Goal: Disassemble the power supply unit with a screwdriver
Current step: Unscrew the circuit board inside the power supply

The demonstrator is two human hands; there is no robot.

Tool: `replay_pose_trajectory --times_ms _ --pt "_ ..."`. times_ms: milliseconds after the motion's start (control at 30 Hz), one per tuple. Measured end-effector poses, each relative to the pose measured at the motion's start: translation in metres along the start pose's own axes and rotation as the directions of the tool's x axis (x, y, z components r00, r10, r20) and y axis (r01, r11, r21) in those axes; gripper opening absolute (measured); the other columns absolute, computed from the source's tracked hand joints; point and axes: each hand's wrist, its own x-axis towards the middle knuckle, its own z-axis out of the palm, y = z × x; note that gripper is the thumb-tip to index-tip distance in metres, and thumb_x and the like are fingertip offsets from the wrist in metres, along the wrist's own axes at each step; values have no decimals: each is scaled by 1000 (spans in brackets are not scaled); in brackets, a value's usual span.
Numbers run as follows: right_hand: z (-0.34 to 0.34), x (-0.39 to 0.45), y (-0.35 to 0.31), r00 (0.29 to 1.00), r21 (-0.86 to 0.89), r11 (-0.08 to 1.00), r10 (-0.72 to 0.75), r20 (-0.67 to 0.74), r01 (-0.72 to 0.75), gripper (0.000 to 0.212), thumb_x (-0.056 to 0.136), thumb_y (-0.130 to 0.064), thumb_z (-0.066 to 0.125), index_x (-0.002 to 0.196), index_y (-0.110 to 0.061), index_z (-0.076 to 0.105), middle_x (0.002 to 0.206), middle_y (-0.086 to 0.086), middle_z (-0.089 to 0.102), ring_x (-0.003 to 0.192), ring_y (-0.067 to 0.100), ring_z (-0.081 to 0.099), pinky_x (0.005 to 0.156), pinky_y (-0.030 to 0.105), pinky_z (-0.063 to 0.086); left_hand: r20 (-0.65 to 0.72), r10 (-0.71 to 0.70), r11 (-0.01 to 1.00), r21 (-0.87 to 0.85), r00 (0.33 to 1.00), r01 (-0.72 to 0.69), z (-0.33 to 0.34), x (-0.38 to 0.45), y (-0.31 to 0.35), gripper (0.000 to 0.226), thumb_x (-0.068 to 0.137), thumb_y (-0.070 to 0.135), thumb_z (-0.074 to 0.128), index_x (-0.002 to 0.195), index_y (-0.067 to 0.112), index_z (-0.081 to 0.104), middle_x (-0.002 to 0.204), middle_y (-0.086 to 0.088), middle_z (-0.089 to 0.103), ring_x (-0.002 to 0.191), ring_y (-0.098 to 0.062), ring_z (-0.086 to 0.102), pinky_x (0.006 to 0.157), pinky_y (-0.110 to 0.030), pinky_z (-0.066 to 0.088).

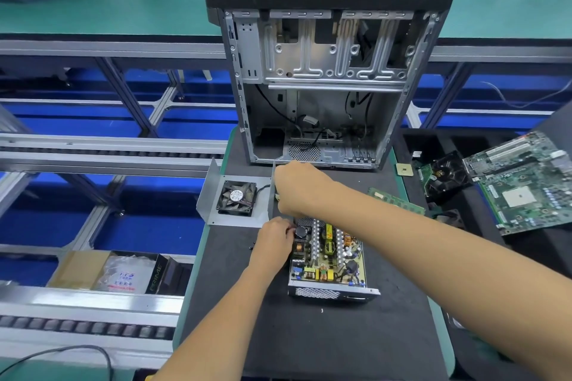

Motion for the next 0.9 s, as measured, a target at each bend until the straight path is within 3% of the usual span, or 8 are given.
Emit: replay_pose_trajectory --times_ms 233,367,500,567,767,900 --pt "-12 7 -2 997 -101 994 -42 65 48 34 77 -2 59 60 -12 31 60 5 34 49 15 33 41 25 28 15 -7 1000 10 1000 7 -2 1 3 16 91 6 54 89 2 70 89 -8 63 80 -21 57 72 -28 47" --pt "-4 3 -7 981 -180 965 -181 64 190 24 81 -6 59 72 -7 37 74 4 37 61 20 44 50 30 36 6 -43 999 -29 999 43 -2 -1 3 20 90 7 54 99 6 71 90 -9 67 80 -21 59 64 -17 36" --pt "3 0 -13 943 -300 894 -317 99 332 36 82 -7 59 65 -13 29 67 2 31 59 21 43 50 31 38 -1 -150 985 -83 989 149 -1 -4 3 13 89 9 52 93 4 64 81 -7 59 76 -24 53 60 -27 35" --pt "5 0 -12 941 -307 889 -322 108 340 31 82 -8 59 67 -13 32 67 1 31 60 20 44 51 31 38 11 -160 982 -99 987 161 0 -4 3 13 90 10 51 95 4 61 88 -10 60 82 -26 56 62 -30 40" --pt "-4 -1 2 962 -214 938 -266 65 274 40 83 -10 58 62 -17 24 69 1 29 54 14 33 44 28 25 41 -58 995 -83 997 62 -2 0 2 24 93 6 51 107 6 70 108 -7 68 99 -21 60 83 -21 43" --pt "1 -4 -3 956 -256 921 -291 44 292 38 80 -5 59 61 -15 28 66 3 32 52 15 35 44 28 29 23 -99 992 -80 995 101 2 -2 2 21 95 10 50 104 6 68 100 -9 65 91 -24 58 71 -26 41"
